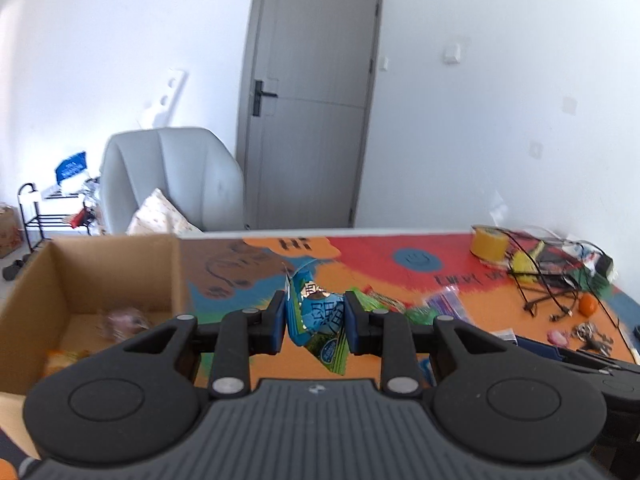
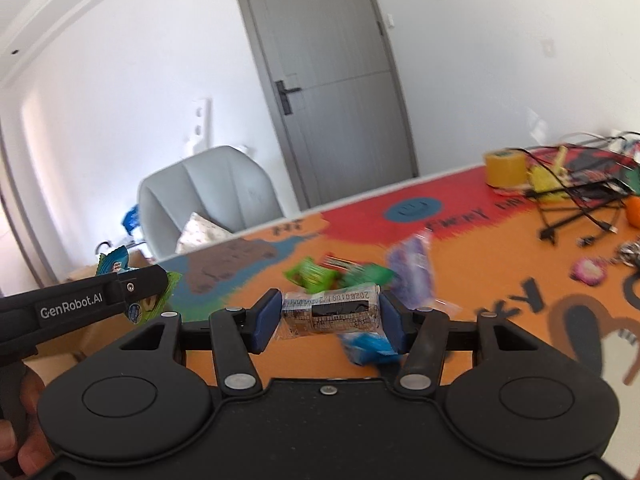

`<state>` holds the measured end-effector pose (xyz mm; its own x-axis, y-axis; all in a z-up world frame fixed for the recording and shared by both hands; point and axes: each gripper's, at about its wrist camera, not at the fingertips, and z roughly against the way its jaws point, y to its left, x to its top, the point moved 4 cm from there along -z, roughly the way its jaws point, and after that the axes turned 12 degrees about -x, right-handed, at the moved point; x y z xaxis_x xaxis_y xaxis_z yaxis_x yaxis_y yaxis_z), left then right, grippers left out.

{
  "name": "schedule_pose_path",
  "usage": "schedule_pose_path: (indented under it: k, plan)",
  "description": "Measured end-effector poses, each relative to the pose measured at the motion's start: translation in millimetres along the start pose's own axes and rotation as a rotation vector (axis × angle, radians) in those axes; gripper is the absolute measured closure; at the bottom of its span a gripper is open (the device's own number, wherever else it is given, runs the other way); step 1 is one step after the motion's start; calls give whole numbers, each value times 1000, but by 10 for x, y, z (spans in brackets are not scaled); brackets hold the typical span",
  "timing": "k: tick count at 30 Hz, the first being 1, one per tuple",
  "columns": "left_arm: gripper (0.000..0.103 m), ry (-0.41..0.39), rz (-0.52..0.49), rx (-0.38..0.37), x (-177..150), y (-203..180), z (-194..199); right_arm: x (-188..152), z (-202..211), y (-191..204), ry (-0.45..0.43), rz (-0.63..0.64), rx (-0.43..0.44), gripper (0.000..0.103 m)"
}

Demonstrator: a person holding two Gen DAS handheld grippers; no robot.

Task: Organize snacks
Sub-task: 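Lift both packets and carry them over the cardboard box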

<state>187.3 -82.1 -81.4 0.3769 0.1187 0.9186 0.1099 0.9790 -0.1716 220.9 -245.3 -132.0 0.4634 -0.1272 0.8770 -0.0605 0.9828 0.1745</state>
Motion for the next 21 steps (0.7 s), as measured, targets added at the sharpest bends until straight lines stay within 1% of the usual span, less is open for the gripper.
schedule_pose_path:
  k: [7, 21]
  plan:
    - [75, -53, 17, 57, 129, 269, 260, 99, 41, 387, -27, 29, 71, 49]
    - [75, -126, 80, 152, 213, 843, 664, 149, 174, 1119, -53, 103, 179, 49]
